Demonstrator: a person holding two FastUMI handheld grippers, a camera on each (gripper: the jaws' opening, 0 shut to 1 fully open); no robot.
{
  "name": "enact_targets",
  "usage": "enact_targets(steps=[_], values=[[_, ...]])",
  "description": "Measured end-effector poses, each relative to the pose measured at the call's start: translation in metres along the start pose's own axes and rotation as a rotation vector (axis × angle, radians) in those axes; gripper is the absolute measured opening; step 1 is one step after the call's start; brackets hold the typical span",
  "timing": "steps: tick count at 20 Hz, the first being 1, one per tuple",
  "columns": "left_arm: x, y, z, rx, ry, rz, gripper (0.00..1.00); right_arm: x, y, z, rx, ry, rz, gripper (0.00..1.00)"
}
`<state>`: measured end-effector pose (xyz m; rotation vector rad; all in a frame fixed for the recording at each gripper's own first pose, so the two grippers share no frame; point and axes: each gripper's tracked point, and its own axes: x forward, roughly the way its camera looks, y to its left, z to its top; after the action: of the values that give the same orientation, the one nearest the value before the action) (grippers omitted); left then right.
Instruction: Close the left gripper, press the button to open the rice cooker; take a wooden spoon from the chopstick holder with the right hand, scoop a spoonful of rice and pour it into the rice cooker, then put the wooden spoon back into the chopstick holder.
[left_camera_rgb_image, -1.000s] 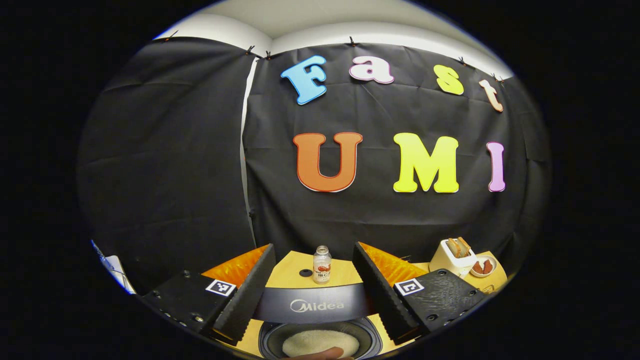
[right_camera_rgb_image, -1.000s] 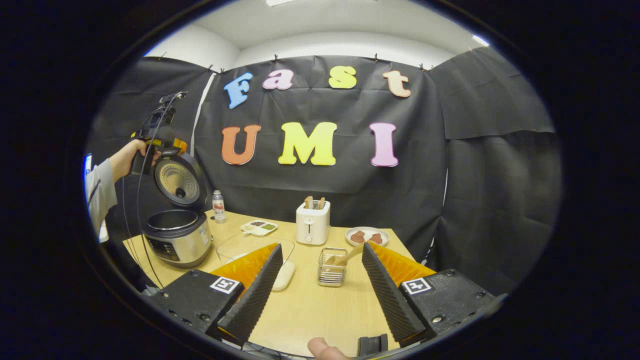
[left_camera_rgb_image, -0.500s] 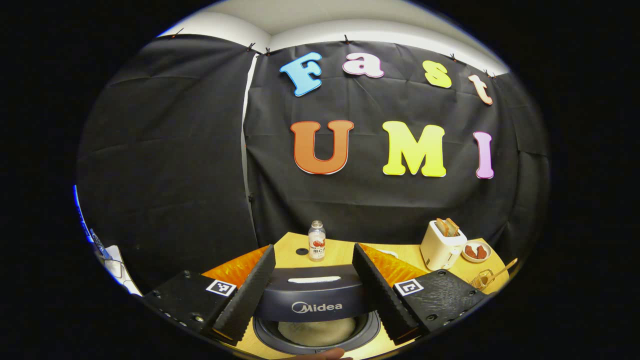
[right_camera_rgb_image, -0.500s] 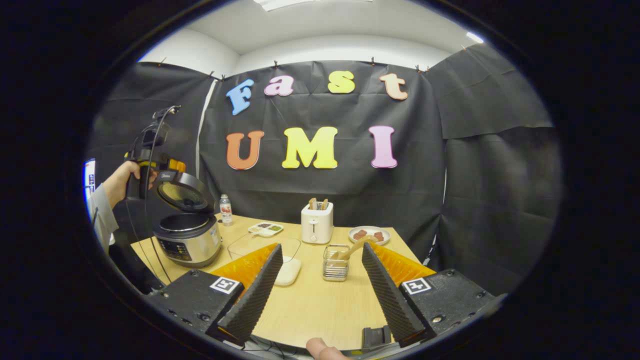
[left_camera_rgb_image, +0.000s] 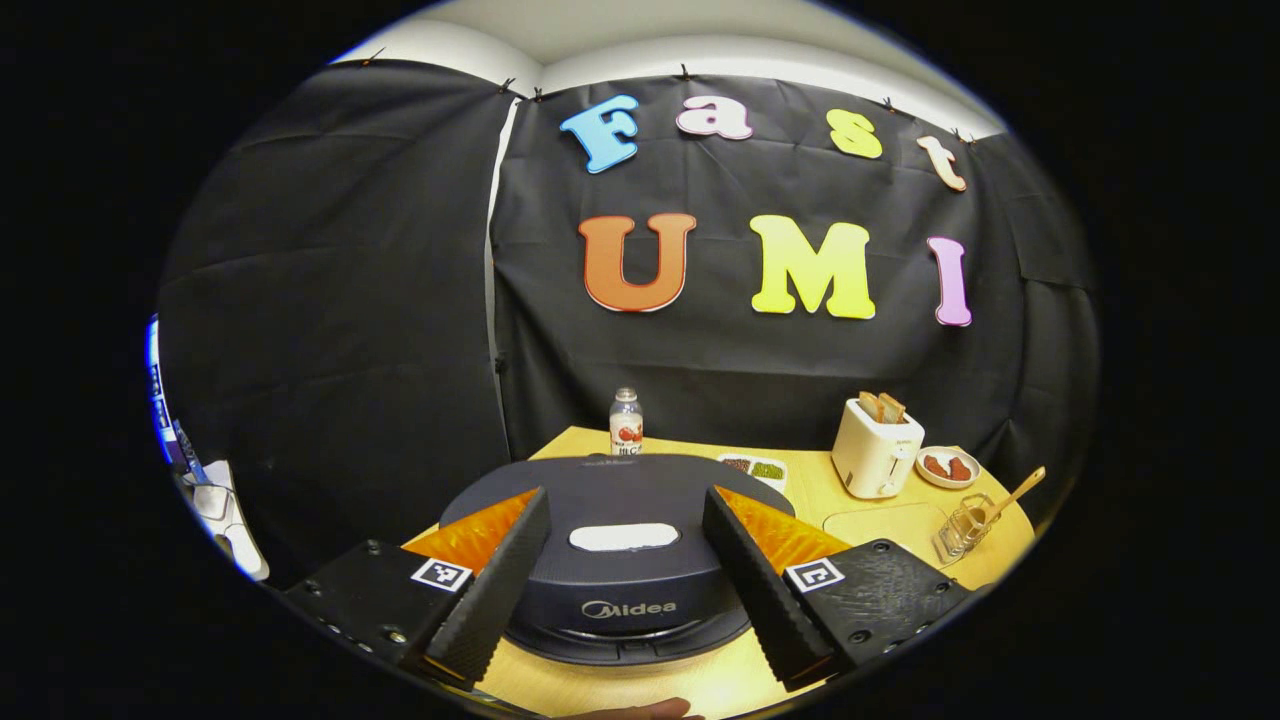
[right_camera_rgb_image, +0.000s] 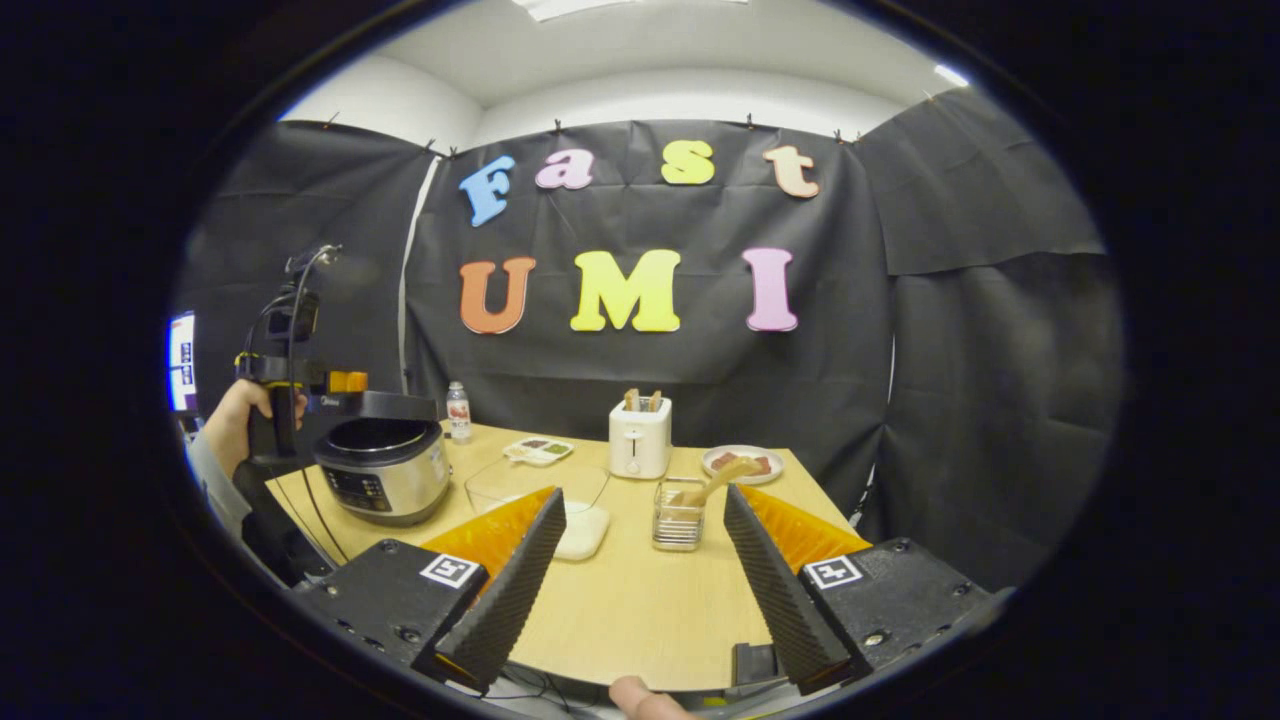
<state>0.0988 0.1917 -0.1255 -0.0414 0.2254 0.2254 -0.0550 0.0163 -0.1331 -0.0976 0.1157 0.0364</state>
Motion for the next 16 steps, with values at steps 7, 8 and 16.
enact_targets(steps=[7, 8, 16], values=[[-0.003, -0.001, -0.031, 0.012, -0.035, 0.026, 0.99, 0.005, 0.011, -0.002, -0.022, 0.001, 0.021, 1.0], [-0.004, -0.002, -0.034, 0.011, -0.036, 0.027, 0.99, 0.006, 0.01, -0.003, -0.021, 0.002, 0.017, 1.0], [0.001, -0.003, -0.045, 0.011, -0.055, 0.039, 1.0, 0.009, 0.008, -0.01, -0.01, 0.017, 0.018, 1.0]])
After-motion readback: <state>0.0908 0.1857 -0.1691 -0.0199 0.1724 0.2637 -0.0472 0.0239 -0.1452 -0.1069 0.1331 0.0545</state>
